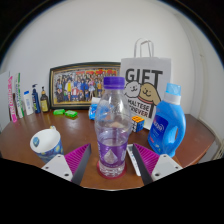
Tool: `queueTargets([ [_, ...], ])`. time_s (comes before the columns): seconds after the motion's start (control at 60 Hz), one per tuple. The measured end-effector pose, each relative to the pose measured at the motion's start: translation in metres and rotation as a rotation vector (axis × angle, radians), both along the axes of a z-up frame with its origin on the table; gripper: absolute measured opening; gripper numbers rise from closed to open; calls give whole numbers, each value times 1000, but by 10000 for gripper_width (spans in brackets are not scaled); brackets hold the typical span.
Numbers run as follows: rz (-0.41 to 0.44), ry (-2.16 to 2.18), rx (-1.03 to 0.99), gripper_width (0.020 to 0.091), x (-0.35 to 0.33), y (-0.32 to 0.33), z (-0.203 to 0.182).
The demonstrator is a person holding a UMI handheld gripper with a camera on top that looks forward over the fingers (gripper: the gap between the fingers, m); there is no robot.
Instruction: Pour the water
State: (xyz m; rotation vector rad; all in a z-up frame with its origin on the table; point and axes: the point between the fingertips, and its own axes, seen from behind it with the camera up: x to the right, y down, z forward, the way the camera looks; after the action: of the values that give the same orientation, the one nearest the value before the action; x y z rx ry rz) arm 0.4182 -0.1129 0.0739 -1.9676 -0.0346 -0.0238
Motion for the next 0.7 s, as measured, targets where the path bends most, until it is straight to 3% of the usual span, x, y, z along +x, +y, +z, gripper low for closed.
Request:
queueTargets([
  [0.283, -71, -47, -115, 857, 1, -61, 29],
  [0.7, -135, -29, -187, 857, -59, -194, 125],
])
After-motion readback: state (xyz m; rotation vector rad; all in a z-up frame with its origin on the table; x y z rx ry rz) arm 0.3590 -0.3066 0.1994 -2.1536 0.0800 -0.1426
